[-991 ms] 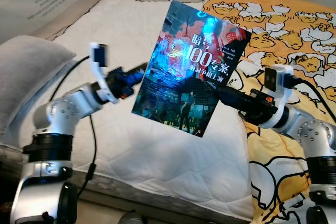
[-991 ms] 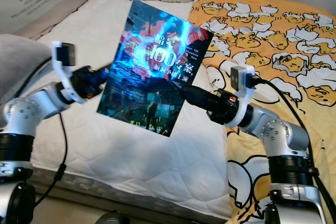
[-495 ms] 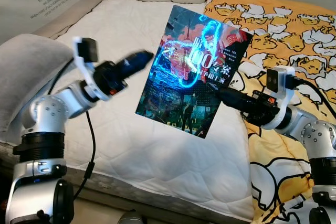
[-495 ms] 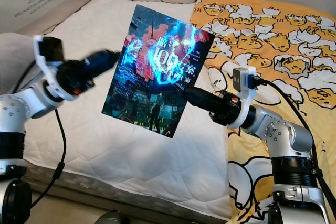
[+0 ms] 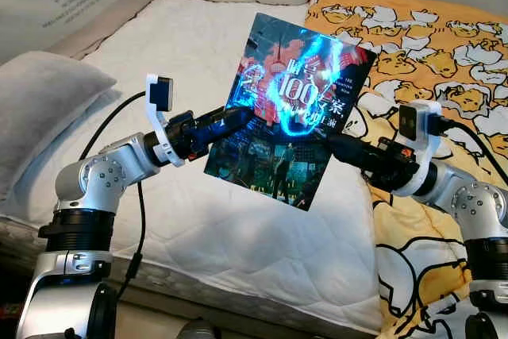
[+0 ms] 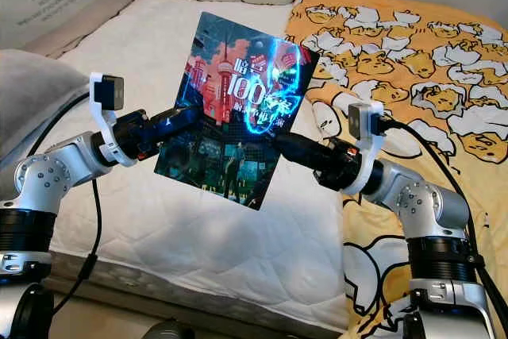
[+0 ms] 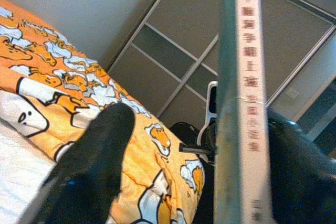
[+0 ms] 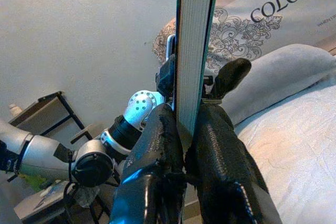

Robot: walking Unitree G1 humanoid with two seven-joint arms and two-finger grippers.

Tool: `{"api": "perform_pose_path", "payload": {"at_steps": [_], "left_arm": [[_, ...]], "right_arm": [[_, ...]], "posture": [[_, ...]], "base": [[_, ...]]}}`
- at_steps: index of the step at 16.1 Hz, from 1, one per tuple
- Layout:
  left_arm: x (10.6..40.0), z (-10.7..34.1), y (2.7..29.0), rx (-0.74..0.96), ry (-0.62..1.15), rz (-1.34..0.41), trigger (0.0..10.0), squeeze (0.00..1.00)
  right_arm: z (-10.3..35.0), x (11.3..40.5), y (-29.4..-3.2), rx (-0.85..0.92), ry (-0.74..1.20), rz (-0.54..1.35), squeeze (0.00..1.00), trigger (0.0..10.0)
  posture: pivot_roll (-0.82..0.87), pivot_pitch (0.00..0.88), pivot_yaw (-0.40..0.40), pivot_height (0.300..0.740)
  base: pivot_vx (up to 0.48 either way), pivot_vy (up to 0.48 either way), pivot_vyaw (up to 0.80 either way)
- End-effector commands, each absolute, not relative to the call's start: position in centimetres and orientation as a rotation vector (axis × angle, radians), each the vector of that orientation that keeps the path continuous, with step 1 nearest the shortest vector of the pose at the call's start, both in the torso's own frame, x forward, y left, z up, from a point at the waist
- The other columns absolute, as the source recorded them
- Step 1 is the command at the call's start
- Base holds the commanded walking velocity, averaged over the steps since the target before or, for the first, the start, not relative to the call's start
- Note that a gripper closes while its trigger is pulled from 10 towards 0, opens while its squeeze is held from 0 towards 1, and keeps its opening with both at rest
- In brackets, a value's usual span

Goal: Clean up the room

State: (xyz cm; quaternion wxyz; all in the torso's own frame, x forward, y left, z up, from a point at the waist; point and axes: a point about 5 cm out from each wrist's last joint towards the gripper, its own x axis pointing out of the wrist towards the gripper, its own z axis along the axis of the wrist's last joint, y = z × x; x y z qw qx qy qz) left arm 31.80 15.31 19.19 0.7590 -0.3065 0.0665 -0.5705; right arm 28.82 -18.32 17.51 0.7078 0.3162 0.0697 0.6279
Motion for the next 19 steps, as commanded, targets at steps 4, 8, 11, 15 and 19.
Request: {"api": "perform_pose_path", "payload": {"at_steps": [4, 8, 11, 15, 19], "left_arm": [[31.35, 19.25, 15.06, -0.69, 0.121, -1.293, 0.0, 0.0], [31.31, 19.39, 15.05, -0.705, 0.114, -1.304, 0.0, 0.0], [31.33, 19.54, 14.96, -0.721, 0.1, -1.31, 0.0, 0.0], [31.38, 19.74, 14.96, -0.734, 0.091, -1.312, 0.0, 0.0], [31.14, 19.74, 14.84, -0.751, 0.089, -1.315, 0.0, 0.0]], "right_arm": [[18.96, 29.42, -18.11, 0.677, 0.093, 1.423, 0.0, 0.0], [18.96, 29.49, -18.05, 0.675, 0.088, 1.416, 0.0, 0.0], [18.92, 29.55, -18.01, 0.674, 0.083, 1.409, 0.0, 0.0], [18.78, 29.56, -18.02, 0.669, 0.08, 1.395, 0.0, 0.0], [18.56, 29.56, -17.93, 0.671, 0.077, 1.38, 0.0, 4.2]], "posture": [[0.07, 0.0, -0.04, 0.74], [0.07, 0.0, -0.038, 0.74], [0.07, 0.0, -0.033, 0.74], [0.07, 0.0, -0.03, 0.74], [0.07, 0.0, -0.025, 0.74]], "base": [[0.0, 0.0, 0.0], [0.0, 0.0, 0.0], [0.0, 0.0, 0.0], [0.0, 0.0, 0.0], [0.0, 0.0, 0.0]]}}
